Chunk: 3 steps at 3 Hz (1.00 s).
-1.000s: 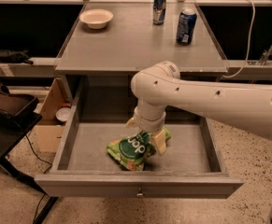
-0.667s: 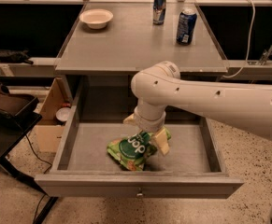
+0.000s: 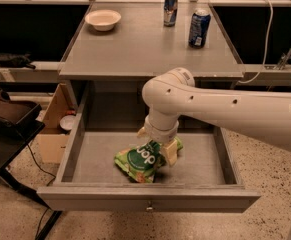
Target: Pick green rice chip bag from top drawer and place on counter
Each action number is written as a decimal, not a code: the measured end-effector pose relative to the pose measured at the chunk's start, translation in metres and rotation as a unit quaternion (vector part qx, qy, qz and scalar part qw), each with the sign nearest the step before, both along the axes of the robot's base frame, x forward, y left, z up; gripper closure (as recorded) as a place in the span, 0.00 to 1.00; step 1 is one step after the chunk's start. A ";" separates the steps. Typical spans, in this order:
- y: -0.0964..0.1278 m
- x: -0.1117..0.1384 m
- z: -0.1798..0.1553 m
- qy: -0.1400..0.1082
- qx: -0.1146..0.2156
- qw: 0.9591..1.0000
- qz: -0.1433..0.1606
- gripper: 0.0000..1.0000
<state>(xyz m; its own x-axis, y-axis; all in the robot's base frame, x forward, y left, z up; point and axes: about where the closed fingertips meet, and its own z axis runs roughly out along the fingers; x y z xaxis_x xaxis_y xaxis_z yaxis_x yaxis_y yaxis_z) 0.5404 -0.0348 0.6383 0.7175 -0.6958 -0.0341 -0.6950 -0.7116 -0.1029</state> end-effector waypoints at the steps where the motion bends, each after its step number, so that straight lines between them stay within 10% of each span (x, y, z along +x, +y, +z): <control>1: 0.000 0.000 0.000 0.000 0.000 1.000 0.000 0.41; 3: 0.000 0.000 0.000 0.000 0.000 1.000 0.000 0.87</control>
Offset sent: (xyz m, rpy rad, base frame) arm 0.0000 0.0000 0.0000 0.0000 0.0000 0.0000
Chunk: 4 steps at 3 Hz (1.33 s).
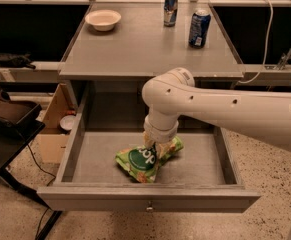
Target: Pick green rice chip bag from top drawer and place on counter
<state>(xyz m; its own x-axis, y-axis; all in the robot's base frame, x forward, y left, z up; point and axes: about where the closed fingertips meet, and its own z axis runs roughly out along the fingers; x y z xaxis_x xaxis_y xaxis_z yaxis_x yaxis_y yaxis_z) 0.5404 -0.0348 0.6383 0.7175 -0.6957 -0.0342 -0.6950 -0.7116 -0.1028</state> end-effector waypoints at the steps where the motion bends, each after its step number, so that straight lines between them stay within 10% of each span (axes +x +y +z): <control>1: -0.003 0.005 0.019 -0.017 0.007 1.000 0.003 1.00; 4: -0.032 0.008 0.299 -0.138 -0.012 0.985 0.105 1.00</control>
Offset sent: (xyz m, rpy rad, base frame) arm 0.0231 -0.0148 0.2324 -0.0114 -0.2893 0.1726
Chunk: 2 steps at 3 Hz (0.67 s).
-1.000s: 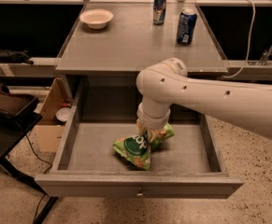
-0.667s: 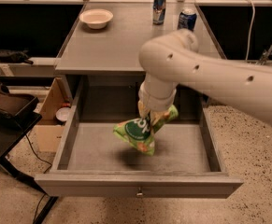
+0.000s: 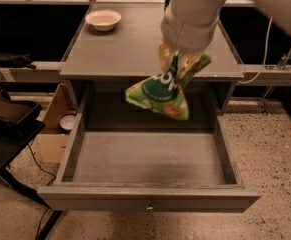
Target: Pick green rice chip bag from top drawer and place on counter
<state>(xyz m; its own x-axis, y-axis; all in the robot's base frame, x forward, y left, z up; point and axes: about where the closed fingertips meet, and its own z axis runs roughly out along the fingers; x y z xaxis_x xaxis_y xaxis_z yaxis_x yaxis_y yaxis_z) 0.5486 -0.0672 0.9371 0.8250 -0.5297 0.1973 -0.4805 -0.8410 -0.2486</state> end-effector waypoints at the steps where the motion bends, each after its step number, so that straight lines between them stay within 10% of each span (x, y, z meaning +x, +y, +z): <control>1: 0.002 0.019 0.048 -0.004 -0.030 0.999 0.036 1.00; 2: 0.040 0.061 0.078 -0.027 -0.037 0.995 0.091 1.00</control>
Offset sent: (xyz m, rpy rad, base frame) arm 0.1071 0.0747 0.2742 0.0505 -0.2673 0.2658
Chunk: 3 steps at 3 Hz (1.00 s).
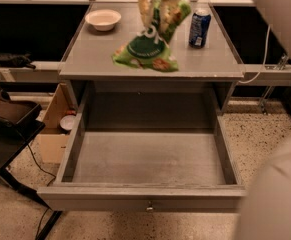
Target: Pick green rice chip bag from top drawer and place on counter
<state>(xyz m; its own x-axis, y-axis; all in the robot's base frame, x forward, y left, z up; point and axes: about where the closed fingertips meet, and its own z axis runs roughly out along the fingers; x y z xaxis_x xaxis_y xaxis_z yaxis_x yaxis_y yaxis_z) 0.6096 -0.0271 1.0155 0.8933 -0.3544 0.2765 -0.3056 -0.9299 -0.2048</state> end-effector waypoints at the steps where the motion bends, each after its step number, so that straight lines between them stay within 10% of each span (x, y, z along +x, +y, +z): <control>1: 0.025 0.023 0.046 -0.058 0.033 0.998 0.017 1.00; 3: 0.033 0.060 0.031 -0.078 0.069 0.994 0.019 1.00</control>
Offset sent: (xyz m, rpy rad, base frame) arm 0.0199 0.0217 0.0389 0.0482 -0.0906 0.0334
